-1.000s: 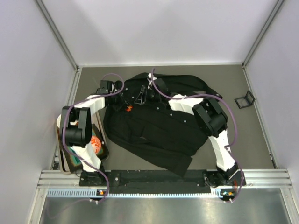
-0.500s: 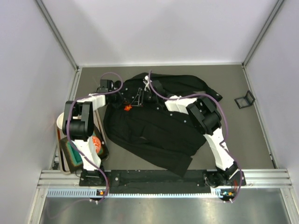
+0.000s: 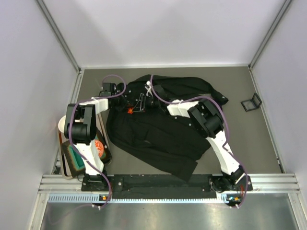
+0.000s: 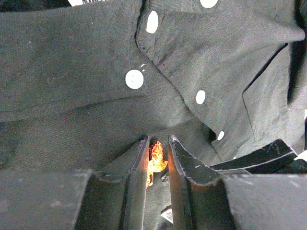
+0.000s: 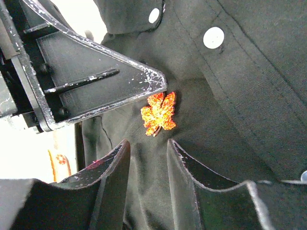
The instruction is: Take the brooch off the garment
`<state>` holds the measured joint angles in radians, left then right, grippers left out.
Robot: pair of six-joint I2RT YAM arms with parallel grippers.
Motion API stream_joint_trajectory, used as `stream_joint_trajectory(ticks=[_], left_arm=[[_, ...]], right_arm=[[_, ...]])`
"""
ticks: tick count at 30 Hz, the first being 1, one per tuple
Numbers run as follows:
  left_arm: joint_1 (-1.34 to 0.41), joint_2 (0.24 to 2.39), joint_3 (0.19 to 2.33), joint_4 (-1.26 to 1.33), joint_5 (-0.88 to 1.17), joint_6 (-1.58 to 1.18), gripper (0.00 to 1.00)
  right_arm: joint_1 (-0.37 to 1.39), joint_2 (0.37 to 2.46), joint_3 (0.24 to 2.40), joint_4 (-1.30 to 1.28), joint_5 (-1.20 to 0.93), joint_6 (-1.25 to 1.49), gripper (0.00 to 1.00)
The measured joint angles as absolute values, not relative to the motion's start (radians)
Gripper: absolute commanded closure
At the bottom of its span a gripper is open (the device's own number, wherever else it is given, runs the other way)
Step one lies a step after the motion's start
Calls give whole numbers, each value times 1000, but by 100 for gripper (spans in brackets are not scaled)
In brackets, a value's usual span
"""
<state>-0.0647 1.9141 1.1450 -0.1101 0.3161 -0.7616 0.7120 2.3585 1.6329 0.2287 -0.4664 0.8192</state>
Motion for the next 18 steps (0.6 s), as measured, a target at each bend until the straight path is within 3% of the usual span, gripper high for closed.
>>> stream_joint_trajectory(ticks=[6,18], left_arm=[[-64,1914,1135,-92,316,-765,71],[-63,1914,1131,-89,316,-765,69]], right_arm=[[713,2367,1633,248,-477,862,56],[713,2411,1644,295,-495,965,54]])
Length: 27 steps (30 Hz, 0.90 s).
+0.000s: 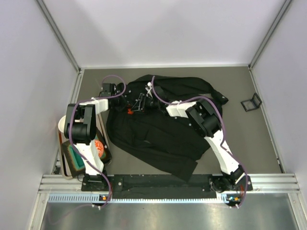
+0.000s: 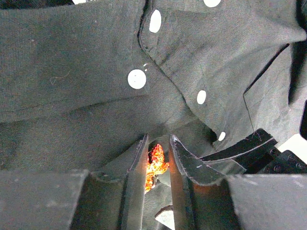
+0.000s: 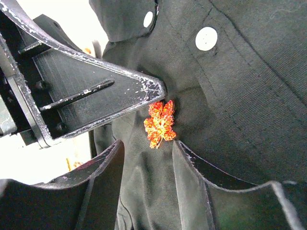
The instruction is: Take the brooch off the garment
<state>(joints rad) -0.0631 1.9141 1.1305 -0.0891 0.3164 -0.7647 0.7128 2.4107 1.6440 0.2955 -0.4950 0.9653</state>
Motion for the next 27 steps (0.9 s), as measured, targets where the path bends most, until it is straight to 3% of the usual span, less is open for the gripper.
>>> stream_joint_trajectory(ticks=[12,21,24,27], left_arm=[[-60,1914,1132,-92,319,-756,64],[-60,1894,1220,-241,257,-682,38],[-60,1841,1240,-300,217,-650,40],[-60,1776,1242,-351,184,-617,51]], right_arm=[[713,2433,1644,367,-497,1032,55],[713,2453,1645,471,-534,1085,55],[712,2483,1662,494,-550,1108,55],[710,2511,1672,520,-566,1137,55]])
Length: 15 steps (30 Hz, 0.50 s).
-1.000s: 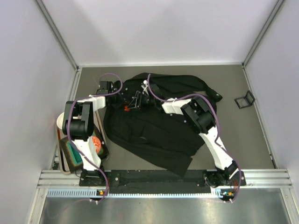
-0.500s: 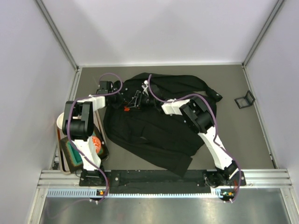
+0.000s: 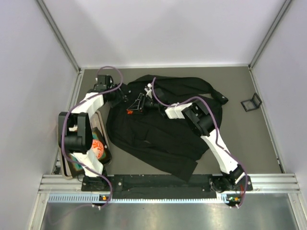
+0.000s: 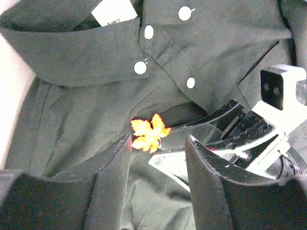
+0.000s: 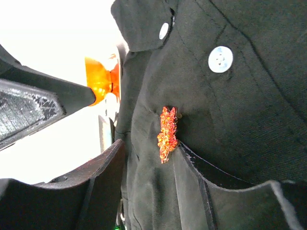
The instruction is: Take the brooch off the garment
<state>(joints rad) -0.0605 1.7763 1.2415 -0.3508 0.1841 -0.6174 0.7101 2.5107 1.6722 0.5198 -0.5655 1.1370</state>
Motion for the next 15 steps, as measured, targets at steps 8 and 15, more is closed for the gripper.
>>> stream_joint_trajectory(ticks=[8,15], left_arm=[[-84,1651,1142,-423,93,-547,58],[-134,1621,1044,-431,47,-535,55]], right_arm=[[709,2511,1672,534,-574,1143,55],[709,2511,1672,532,-574,1107,55]])
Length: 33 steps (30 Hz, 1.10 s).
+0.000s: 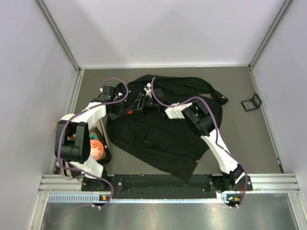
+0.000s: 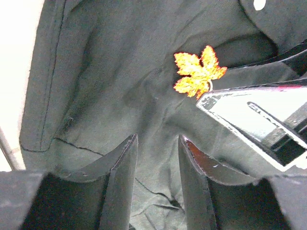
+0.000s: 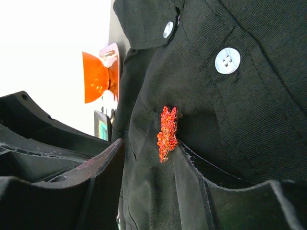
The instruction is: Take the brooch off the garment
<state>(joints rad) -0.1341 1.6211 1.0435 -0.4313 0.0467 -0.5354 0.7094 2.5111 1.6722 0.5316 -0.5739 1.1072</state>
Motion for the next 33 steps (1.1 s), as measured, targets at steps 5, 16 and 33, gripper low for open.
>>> stream_joint_trajectory(ticks=[5,16,33], left_arm=[[-142,1592,998,-412,31,-540,57],[-198,1579,973,-344,-9,-555,51],[-220,1680,1014,-300,-79,-558,53]], right_arm=[[710,2511,1678,525,-579,1080,55],[712,2511,1764,447,-589,1009,55],[711,2514,1805,418,-602,1007,54]])
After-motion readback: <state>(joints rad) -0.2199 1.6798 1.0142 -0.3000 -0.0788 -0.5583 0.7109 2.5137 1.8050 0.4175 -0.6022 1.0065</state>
